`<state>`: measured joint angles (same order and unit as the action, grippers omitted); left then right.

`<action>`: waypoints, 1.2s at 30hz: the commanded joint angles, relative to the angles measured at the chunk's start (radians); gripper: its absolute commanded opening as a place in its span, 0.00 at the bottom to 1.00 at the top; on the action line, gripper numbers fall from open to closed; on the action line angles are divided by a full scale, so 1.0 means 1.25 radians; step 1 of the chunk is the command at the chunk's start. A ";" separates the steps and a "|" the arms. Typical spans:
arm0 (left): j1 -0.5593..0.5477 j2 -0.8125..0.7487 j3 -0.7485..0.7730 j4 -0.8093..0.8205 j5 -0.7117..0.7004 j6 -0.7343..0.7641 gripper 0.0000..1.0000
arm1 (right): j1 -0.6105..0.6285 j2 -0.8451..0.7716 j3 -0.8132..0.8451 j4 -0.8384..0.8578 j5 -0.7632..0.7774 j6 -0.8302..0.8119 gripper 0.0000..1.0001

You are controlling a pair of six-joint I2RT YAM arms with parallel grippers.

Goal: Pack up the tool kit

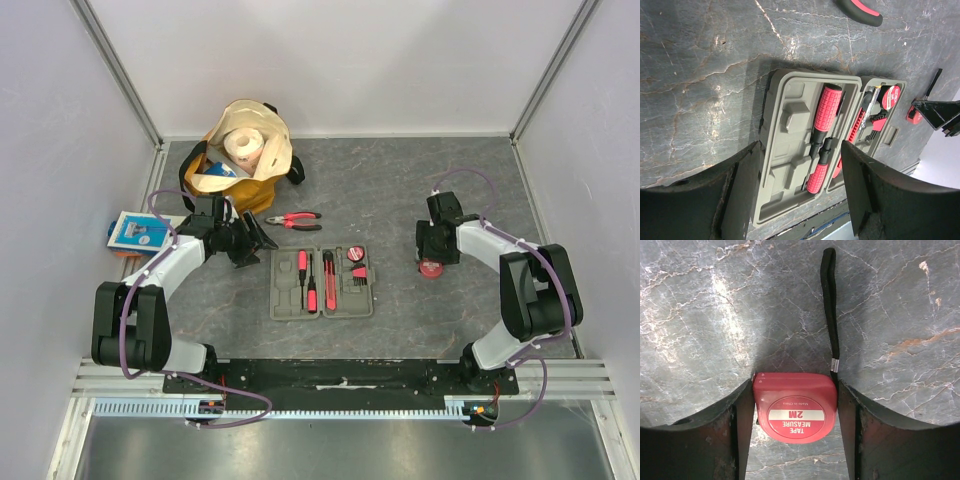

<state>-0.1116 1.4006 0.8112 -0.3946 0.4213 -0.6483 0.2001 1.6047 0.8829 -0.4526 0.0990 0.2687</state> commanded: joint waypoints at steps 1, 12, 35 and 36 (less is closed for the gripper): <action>-0.002 0.000 -0.005 0.021 0.018 0.022 0.71 | 0.007 0.007 -0.017 -0.034 -0.034 0.011 0.58; -0.002 -0.006 -0.010 0.018 0.011 0.020 0.70 | 0.107 -0.045 0.099 -0.062 0.012 0.039 0.40; -0.002 0.091 -0.035 -0.052 -0.057 -0.018 0.68 | 0.553 0.107 0.325 -0.112 -0.107 0.089 0.40; 0.000 0.092 -0.037 -0.052 -0.057 -0.018 0.67 | 0.554 0.110 0.318 -0.115 -0.111 0.089 0.40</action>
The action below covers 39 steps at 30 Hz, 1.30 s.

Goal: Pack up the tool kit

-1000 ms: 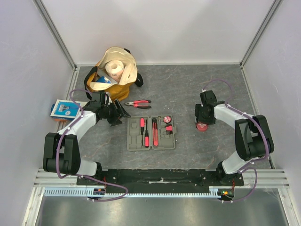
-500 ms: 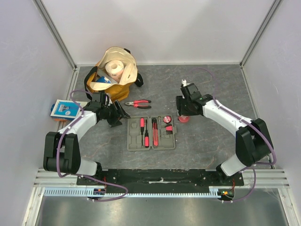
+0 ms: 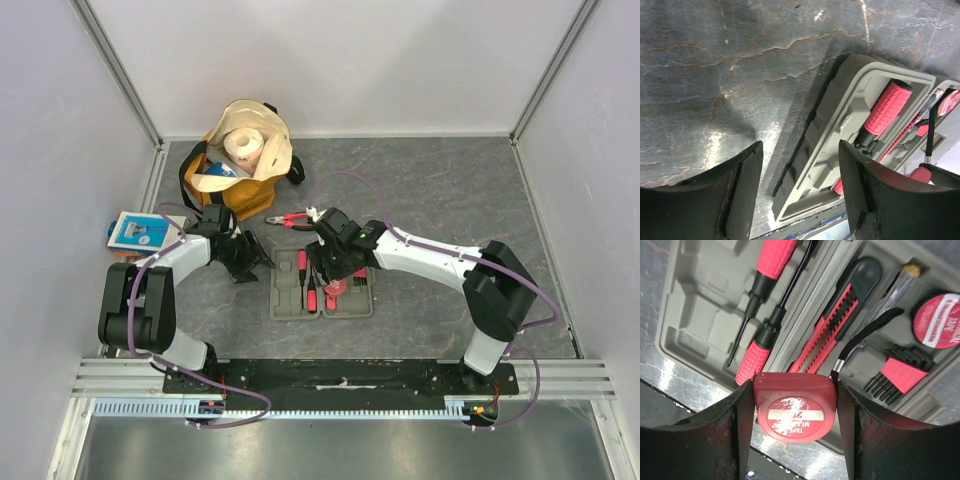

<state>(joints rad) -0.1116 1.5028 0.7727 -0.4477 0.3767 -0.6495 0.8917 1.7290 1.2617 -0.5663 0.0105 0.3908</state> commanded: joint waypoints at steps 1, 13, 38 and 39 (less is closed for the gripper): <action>-0.002 0.011 -0.008 -0.008 -0.022 -0.018 0.66 | 0.001 0.013 0.013 -0.030 -0.044 -0.008 0.40; 0.000 0.078 -0.024 0.051 0.031 -0.087 0.58 | 0.003 -0.003 -0.062 -0.055 0.028 0.044 0.41; -0.002 0.105 -0.097 0.178 0.209 -0.369 0.37 | 0.017 -0.100 -0.198 0.014 0.220 0.197 0.44; -0.003 0.096 -0.101 0.178 0.207 -0.379 0.36 | 0.018 -0.106 -0.202 0.012 0.228 0.199 0.45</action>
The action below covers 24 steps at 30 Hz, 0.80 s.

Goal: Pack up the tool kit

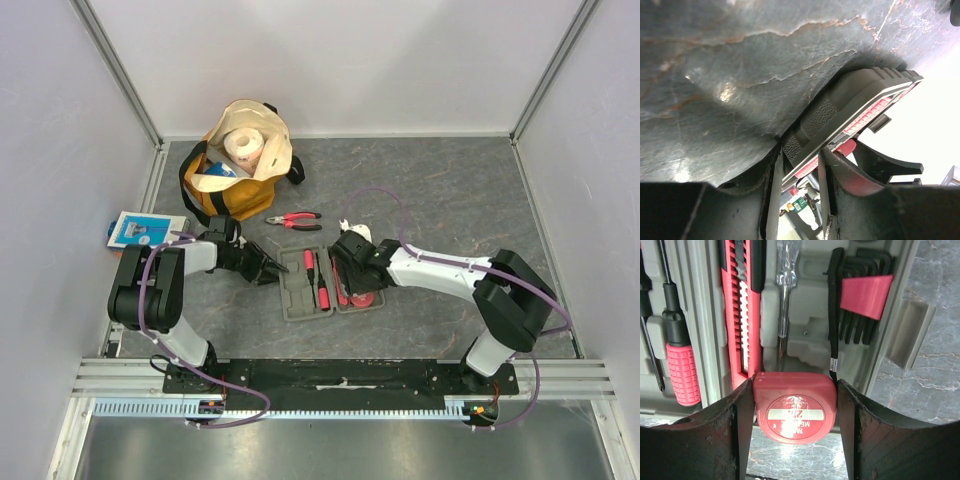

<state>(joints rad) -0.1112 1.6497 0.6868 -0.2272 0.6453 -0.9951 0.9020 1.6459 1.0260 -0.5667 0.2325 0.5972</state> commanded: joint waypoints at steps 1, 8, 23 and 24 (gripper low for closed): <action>-0.003 -0.026 -0.038 0.004 -0.011 -0.111 0.36 | 0.010 -0.046 -0.017 0.013 0.057 0.038 0.45; -0.002 -0.017 -0.037 0.007 -0.009 -0.104 0.36 | 0.012 -0.076 -0.049 0.027 0.128 -0.010 0.46; -0.004 0.033 -0.013 -0.024 -0.004 -0.008 0.34 | 0.005 -0.021 -0.064 0.167 0.163 -0.083 0.45; -0.003 0.035 -0.013 -0.024 -0.003 -0.007 0.34 | 0.005 -0.018 -0.066 0.169 0.159 -0.084 0.45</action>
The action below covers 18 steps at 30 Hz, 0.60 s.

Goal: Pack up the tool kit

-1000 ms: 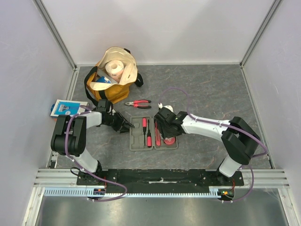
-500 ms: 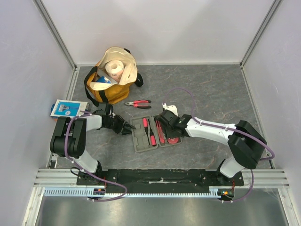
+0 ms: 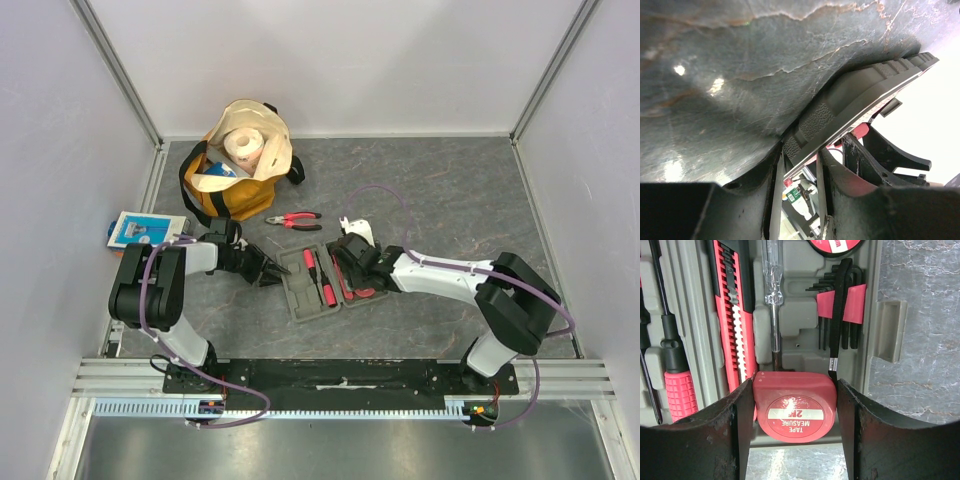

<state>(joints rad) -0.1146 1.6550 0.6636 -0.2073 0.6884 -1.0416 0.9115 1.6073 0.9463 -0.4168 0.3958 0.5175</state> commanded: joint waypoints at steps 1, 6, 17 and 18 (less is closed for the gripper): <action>0.000 0.031 0.005 -0.040 -0.038 0.032 0.34 | -0.003 0.012 -0.005 0.049 0.027 -0.024 0.45; 0.000 0.033 0.009 -0.042 -0.037 0.032 0.33 | -0.013 -0.006 -0.040 0.046 0.015 -0.046 0.45; 0.000 0.041 0.008 -0.040 -0.038 0.029 0.32 | -0.065 -0.032 -0.070 0.054 -0.024 -0.112 0.48; 0.000 0.042 0.009 -0.040 -0.038 0.029 0.32 | -0.067 -0.028 -0.070 0.054 -0.032 -0.119 0.50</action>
<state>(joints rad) -0.1146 1.6752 0.6743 -0.2096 0.7158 -1.0271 0.8368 1.5768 0.8745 -0.3424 0.3817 0.4286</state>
